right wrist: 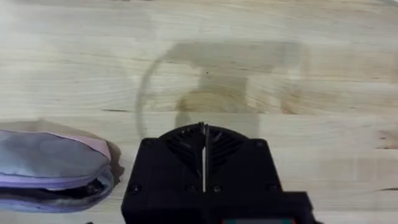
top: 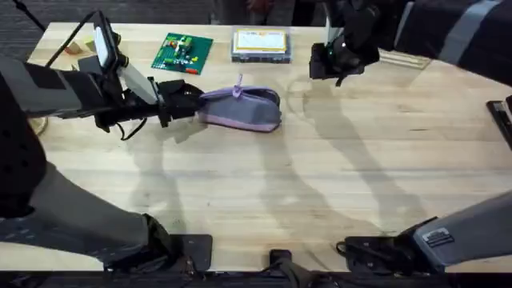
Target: Unzip the bag, pick up the pens from the table one at a time and place them inside, then zip the bag closed.
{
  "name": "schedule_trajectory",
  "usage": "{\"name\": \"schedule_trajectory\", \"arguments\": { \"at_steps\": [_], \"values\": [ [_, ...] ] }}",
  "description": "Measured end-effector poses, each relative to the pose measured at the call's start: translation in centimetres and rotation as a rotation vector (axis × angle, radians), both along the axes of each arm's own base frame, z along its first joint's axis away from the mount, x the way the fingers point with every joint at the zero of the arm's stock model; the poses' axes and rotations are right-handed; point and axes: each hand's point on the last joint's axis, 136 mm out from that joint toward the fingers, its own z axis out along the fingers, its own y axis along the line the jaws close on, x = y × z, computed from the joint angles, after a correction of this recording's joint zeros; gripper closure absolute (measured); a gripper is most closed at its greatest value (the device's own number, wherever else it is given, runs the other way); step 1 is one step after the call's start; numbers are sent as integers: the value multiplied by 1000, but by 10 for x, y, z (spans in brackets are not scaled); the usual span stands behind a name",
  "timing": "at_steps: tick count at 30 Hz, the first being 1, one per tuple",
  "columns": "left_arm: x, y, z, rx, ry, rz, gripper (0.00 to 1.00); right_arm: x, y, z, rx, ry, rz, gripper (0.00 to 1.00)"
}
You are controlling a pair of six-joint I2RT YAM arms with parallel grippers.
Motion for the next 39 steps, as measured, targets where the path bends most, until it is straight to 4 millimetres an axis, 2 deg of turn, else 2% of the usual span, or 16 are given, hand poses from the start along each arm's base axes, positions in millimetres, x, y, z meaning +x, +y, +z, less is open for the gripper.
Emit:
{"name": "schedule_trajectory", "arguments": {
  "at_steps": [9, 11, 14, 15, 20, 21, 27, 28, 32, 39],
  "values": [
    [0, 0, 0, 1, 0, 0, 958, 0, 1, 3, -6, -8, 5, 971],
    [0, 0, 0, 1, 1, 1, 958, -2, 8, 10, 3, -30, 23, 971],
    [0, 0, 0, 1, 0, 0, 958, -8, 26, 33, 29, -85, 65, 948],
    [0, 0, 0, 1, 0, 1, 958, -11, 32, 41, 38, -105, 81, 834],
    [0, 0, 0, 1, 0, 1, 958, -32, 63, 77, 83, -183, 171, 117],
    [0, 0, 0, 1, 0, 1, 958, -36, 69, 81, 86, -191, 191, 31],
    [0, 0, 0, 1, 0, 1, 958, -54, 100, 85, 115, -193, 256, 3],
    [0, 0, 0, 1, 0, 1, 959, -61, 114, 86, 155, -197, 250, 3],
    [0, 0, 0, 1, 1, 1, 958, -64, 133, 95, 232, -230, 230, 3],
    [0, 0, 0, 1, 0, 1, 958, -69, 157, 105, 370, -253, 155, 3]
  ]
}}
